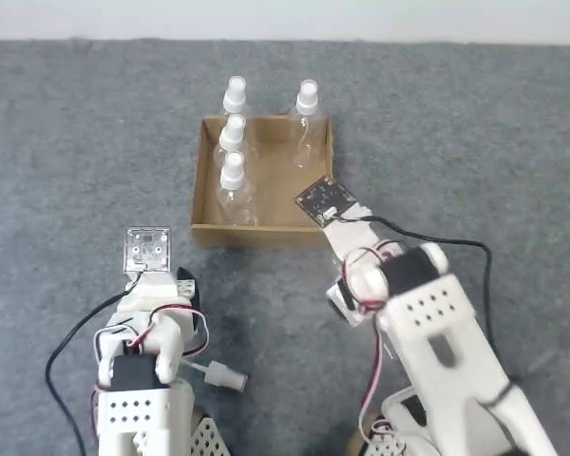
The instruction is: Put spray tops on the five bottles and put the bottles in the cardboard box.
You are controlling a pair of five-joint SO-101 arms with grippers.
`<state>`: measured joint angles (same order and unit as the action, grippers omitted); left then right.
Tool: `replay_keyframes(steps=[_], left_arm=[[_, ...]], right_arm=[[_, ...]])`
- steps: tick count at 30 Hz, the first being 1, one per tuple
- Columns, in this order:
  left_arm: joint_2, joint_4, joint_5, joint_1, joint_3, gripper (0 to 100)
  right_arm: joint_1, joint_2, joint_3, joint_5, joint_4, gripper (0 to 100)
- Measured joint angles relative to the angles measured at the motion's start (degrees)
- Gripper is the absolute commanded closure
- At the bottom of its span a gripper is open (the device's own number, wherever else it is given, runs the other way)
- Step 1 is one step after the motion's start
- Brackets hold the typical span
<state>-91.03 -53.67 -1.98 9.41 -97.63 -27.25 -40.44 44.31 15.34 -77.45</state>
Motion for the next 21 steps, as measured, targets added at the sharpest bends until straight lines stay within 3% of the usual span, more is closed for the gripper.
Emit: replay_keyframes(steps=[21], left_arm=[[0.0, 0.0, 0.0, 0.0, 0.0, 95]], right_arm=[[-2.5, -12.7, 0.0, -2.9, 12.1, 99.1]])
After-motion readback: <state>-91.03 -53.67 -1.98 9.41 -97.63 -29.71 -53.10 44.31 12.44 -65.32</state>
